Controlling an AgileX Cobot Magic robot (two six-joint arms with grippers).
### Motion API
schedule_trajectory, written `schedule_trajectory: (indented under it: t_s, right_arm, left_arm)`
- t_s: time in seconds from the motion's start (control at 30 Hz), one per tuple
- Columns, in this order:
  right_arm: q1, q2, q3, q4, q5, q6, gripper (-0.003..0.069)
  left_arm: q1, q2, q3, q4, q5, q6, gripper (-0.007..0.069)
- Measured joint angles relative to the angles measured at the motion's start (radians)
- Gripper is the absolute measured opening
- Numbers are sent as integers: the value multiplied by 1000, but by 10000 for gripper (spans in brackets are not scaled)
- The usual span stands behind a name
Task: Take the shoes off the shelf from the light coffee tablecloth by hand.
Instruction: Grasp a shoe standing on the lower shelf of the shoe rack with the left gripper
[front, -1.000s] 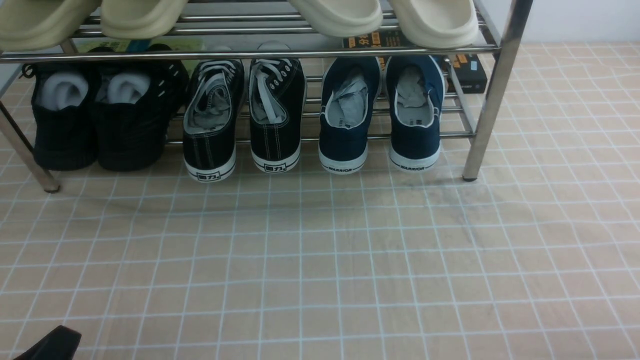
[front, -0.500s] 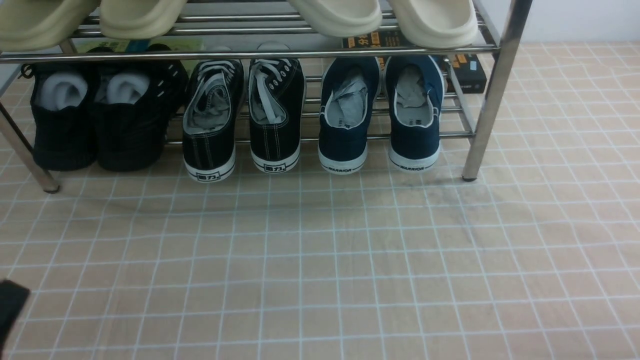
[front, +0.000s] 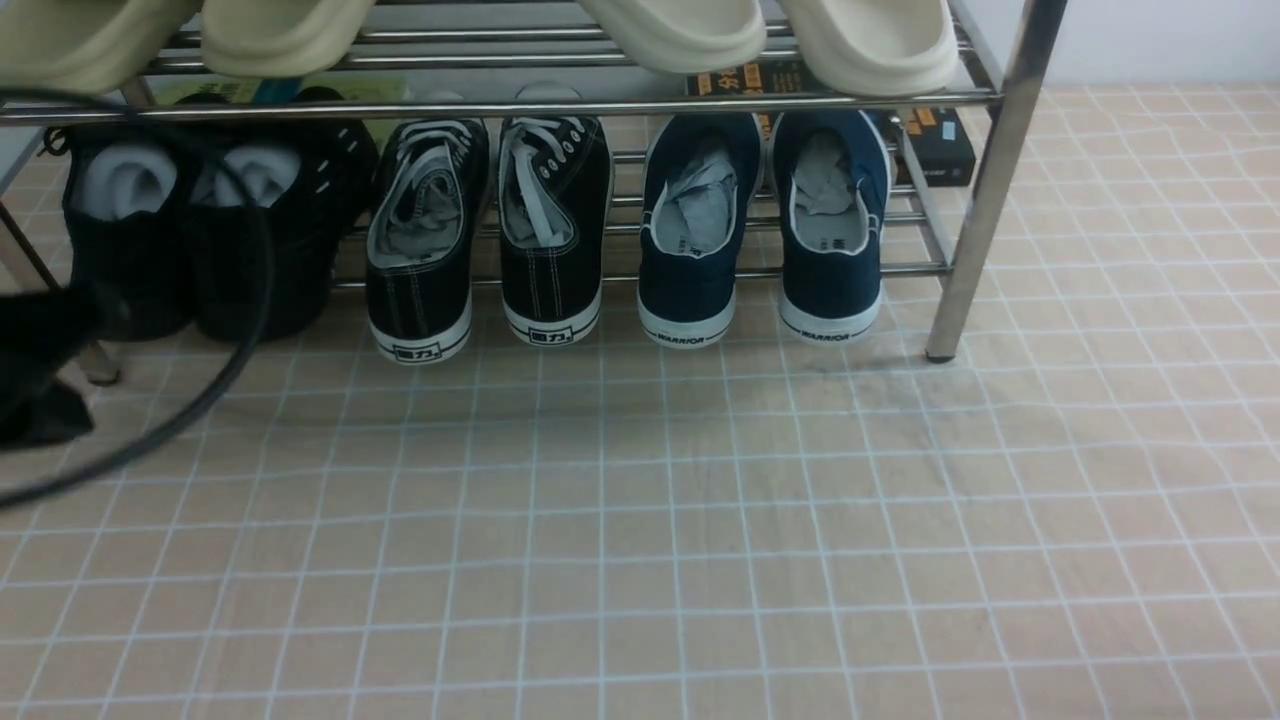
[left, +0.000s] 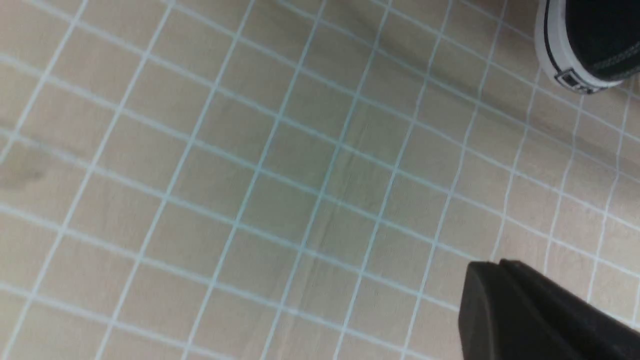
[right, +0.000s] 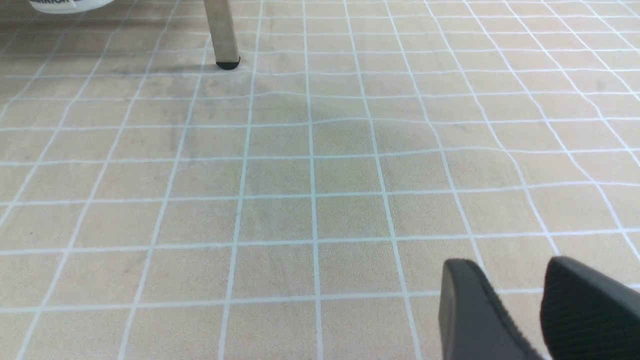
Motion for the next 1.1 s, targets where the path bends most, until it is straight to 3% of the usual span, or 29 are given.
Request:
schedule_trajectory:
  t_s: [0.07,0.2,0.4,0.97,1.1]
  right_arm:
    - [0,0,0,0,0,0,237]
    - [0,0,0,0,0,0,237]
    - [0,0,0,0,0,0,237]
    - [0,0,0,0,0,0,237]
    - [0,0,0,0,0,0,237]
  left_arm:
    - [-35,79,-73,8,6,6,96]
    - [-156,340,-307,64,11,-3,254]
    - [-189,576,-487,93,15,-30,383]
    - [-189,743,-545,136,-164,-43,401]
    - [-189,774,-545,141,-165,-123,356]
